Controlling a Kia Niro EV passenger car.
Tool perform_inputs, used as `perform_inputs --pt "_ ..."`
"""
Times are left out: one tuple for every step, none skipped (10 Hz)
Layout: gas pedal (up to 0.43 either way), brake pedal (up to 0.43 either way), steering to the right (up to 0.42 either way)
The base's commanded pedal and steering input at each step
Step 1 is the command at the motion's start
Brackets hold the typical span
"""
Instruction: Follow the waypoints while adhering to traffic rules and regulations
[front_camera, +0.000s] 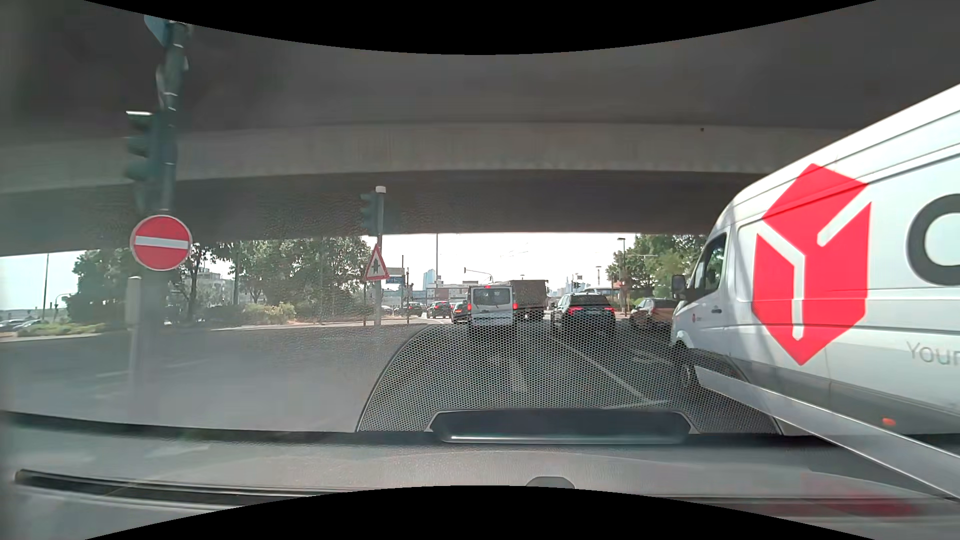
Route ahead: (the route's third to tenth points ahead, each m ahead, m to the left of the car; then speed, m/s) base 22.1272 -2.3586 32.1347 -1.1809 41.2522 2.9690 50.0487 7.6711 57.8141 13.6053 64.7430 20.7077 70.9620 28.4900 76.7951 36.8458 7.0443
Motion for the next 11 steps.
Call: perform_inputs --pt "0.000 0.000 -0.014" --pt "0.000 0.000 -0.014" --pt "0.000 0.000 -0.015" --pt "0.000 0.000 -0.017" --pt "0.000 0.000 -0.018" --pt "0.000 0.000 -0.018" --pt "0.000 0.000 -0.018" --pt "0.000 0.000 -0.019" --pt "0.000 0.012 -0.020" --pt "0.000 0.024 -0.022" --pt "0.000 0.037 -0.022"
